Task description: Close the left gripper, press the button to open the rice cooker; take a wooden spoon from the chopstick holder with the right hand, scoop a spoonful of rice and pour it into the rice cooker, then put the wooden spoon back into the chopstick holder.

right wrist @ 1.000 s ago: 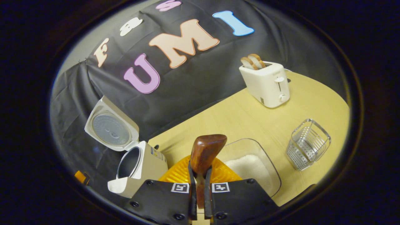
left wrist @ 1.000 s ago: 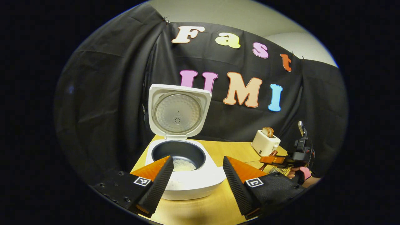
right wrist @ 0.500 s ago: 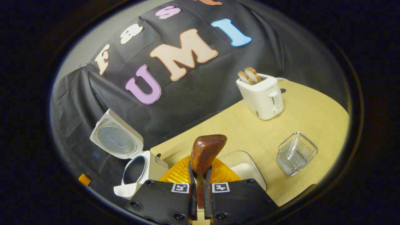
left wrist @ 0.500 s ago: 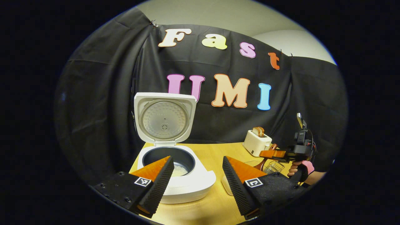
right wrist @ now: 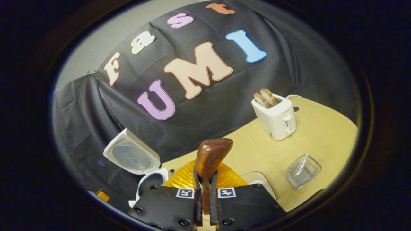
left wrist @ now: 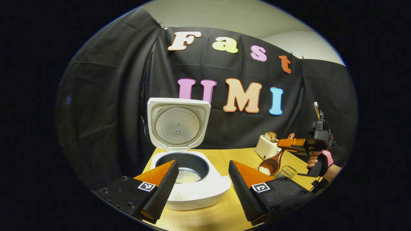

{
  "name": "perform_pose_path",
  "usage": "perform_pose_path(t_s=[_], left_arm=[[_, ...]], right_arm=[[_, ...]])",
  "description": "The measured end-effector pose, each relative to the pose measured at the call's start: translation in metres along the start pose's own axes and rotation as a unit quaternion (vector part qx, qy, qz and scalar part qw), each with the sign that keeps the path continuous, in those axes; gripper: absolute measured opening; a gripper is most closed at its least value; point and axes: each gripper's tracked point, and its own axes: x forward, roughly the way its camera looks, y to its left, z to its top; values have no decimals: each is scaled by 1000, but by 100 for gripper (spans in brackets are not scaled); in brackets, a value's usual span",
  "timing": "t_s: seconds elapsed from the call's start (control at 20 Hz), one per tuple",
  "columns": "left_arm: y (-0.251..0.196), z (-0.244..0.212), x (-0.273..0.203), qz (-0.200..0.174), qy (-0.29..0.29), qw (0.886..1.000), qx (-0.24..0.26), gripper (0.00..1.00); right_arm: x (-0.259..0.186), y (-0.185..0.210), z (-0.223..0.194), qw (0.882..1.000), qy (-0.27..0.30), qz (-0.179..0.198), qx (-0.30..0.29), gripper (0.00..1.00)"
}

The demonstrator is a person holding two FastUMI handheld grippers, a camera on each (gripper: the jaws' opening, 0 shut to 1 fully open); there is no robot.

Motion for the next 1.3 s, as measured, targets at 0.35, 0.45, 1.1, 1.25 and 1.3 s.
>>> perform_pose_path(t_s=[0.35,0.45,1.1,1.25,1.3], left_arm=[[36,-12,-13,38,5,999,-23,92],[46,-14,-17,50,5,998,-27,93],[86,-25,-36,114,10,992,-44,93],[88,-27,-32,119,12,992,-43,93],[90,-29,-32,121,12,992,-42,93]], right_arm=[[15,77,15,998,-7,51,34,11],[24,100,13,997,-6,65,44,12],[99,234,-81,988,73,135,23,11],[108,254,-98,987,65,138,-44,13],[110,259,-101,986,59,139,-72,12]])
